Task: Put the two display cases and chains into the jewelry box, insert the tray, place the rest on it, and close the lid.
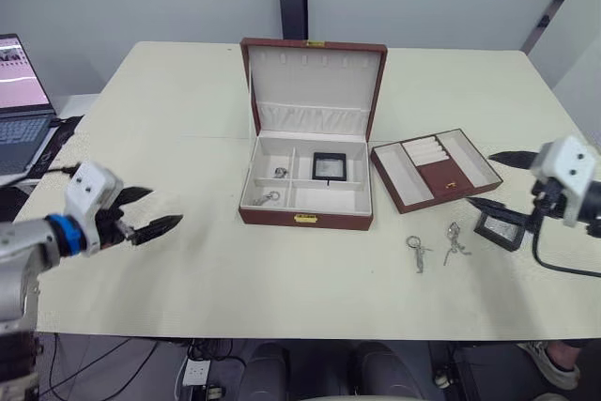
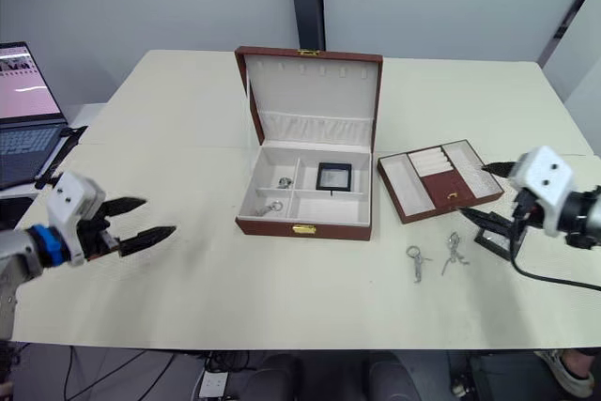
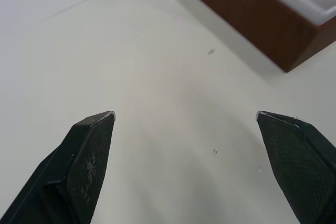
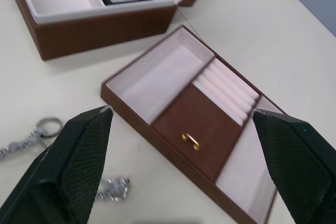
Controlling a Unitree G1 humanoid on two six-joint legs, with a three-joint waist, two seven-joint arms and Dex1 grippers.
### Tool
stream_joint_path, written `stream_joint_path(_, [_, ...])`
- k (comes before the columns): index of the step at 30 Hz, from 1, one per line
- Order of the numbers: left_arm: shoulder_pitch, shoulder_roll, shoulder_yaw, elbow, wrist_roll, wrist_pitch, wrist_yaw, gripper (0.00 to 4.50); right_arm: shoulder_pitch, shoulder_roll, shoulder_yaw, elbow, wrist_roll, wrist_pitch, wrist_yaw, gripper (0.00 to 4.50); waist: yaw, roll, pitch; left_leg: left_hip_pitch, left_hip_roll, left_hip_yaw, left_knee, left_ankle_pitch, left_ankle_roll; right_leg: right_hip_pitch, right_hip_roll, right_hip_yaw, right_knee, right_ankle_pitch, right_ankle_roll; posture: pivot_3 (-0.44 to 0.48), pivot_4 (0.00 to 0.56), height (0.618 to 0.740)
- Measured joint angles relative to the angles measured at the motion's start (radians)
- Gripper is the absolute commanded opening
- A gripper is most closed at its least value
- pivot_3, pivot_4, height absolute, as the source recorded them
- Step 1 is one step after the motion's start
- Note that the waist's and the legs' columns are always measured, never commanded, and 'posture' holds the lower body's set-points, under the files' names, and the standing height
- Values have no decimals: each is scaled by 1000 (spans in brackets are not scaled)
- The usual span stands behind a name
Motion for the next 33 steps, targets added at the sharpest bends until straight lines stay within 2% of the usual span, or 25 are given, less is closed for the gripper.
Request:
stream_joint_path(3, [97,-46,48,-4,-28,-8,33,4471,134,-9,-105,80,-21,-30,51,4500,2,-1,0,0,0,0,0,0,0,1,0,0,-1,0,0,0,150,740])
stream_joint_path(6, [139,-56,73,-6,-61,-10,44,4471,204,-9,-166,122,-23,-46,79,4500,-2,0,-1,2,0,0,-1,0,0,2,0,1,0,0,0,0,150,740])
stream_joint_path(13, [209,-57,86,-6,-97,-29,44,4471,394,11,-232,182,-81,-136,113,4500,-6,1,-2,4,0,3,-2,0,0,2,0,1,-1,0,0,0,150,740])
stream_joint_path(25, [246,-30,95,-16,-126,-53,16,4471,413,24,-239,213,-103,-202,114,4500,-7,1,-2,5,0,3,-3,0,0,3,1,1,-1,0,0,0,150,740])
stream_joint_path(33, [224,46,57,-206,-221,-22,-101,4471,400,24,-216,191,-108,-181,112,4500,-6,1,-2,5,-1,4,-3,0,0,3,1,2,-1,0,0,0,150,740])
